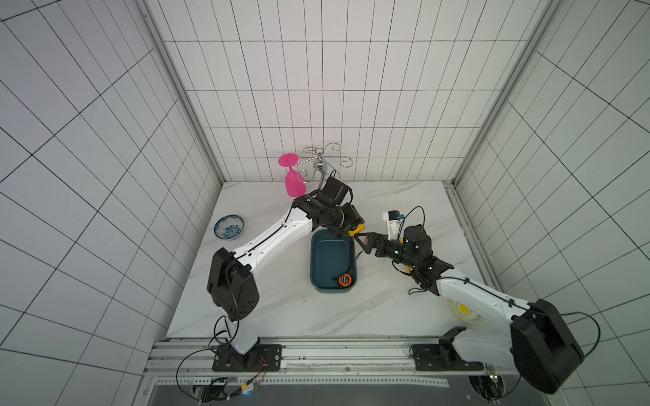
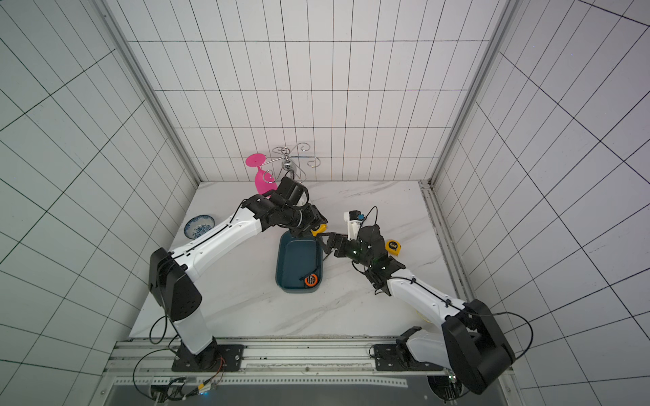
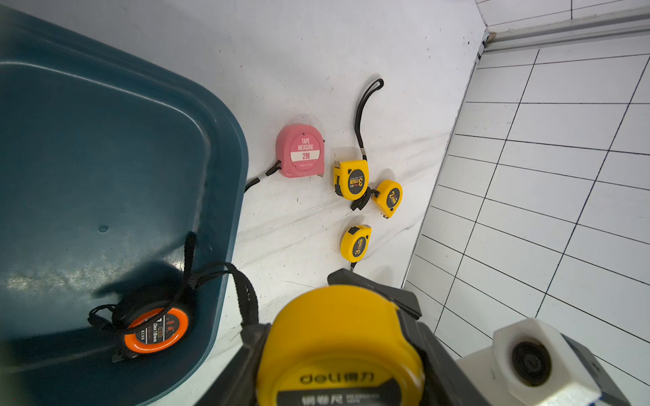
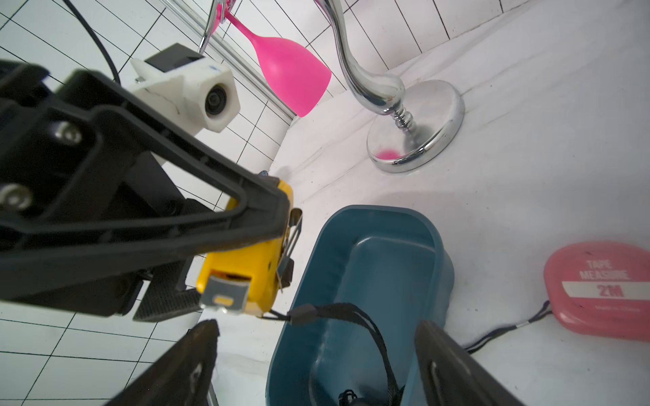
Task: Take the tape measure out of the storage box
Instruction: Place the tape measure at the center of the board.
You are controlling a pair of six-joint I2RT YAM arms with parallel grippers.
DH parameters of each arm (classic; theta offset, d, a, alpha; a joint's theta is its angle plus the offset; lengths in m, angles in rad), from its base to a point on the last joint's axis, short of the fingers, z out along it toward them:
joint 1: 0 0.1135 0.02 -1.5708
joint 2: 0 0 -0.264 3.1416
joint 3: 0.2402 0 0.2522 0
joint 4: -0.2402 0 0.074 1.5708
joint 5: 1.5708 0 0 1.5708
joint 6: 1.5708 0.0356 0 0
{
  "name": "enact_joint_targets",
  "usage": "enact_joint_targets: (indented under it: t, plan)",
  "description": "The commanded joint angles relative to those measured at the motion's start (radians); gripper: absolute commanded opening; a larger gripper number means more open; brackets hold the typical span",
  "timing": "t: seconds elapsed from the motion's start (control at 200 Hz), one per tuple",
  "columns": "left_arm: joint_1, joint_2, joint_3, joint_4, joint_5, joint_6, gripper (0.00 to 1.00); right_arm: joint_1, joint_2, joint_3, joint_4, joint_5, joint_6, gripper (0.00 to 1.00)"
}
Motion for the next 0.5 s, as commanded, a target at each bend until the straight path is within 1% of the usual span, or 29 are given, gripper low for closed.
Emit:
enact_joint_targets:
  t: [0.0, 0.165, 0.255, 0.4, 0.495]
  plan:
    - [-0.008, -0.030, 0.011, 0.023, 0.023, -0.018, 0.00, 0.013, -0.003, 0.050, 0.046, 0.026, -0.028, 0.88]
    - [-0.010, -0.029, 0.018, 0.022, 0.040, -0.021, 0.00, 0.014, -0.002, 0.038, 0.077, 0.024, -0.029, 0.84]
    - [-0.007, -0.029, 0.018, 0.021, 0.070, -0.024, 0.00, 0.014, -0.003, 0.029, 0.093, 0.020, -0.033, 0.81]
    - [-0.005, -0.030, 0.013, 0.026, 0.097, -0.028, 0.00, 0.016, 0.003, 0.017, 0.112, 0.019, -0.030, 0.69]
    - [-0.004, -0.025, 0.014, 0.027, 0.116, -0.027, 0.00, 0.016, 0.004, 0.010, 0.124, 0.015, -0.028, 0.64]
